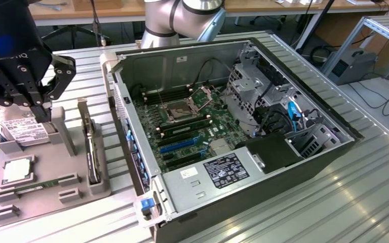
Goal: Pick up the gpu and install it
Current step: 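Pick up the gpu and move the gpu toward the slot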
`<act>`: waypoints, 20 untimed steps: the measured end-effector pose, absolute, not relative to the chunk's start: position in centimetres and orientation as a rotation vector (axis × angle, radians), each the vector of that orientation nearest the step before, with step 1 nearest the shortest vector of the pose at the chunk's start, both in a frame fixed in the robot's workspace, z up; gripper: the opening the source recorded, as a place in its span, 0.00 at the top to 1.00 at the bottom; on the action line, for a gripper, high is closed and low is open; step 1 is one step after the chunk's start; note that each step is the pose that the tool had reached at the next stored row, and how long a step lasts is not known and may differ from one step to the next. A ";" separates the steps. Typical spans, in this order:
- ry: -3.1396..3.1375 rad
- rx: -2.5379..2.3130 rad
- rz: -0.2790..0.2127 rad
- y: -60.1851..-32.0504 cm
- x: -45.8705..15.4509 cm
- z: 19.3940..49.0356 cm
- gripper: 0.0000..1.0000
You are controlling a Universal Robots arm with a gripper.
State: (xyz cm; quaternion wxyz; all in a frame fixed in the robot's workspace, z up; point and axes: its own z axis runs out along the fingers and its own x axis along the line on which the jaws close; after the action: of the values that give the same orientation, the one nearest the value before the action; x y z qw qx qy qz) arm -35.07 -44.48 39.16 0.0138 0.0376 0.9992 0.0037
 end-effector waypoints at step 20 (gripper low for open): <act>3.112 0.117 0.011 -44.5 -35.1 39.1 0.52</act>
State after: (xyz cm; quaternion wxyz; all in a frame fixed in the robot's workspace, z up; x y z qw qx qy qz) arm -35.07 -44.48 39.13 0.0138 0.0376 0.9992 0.0037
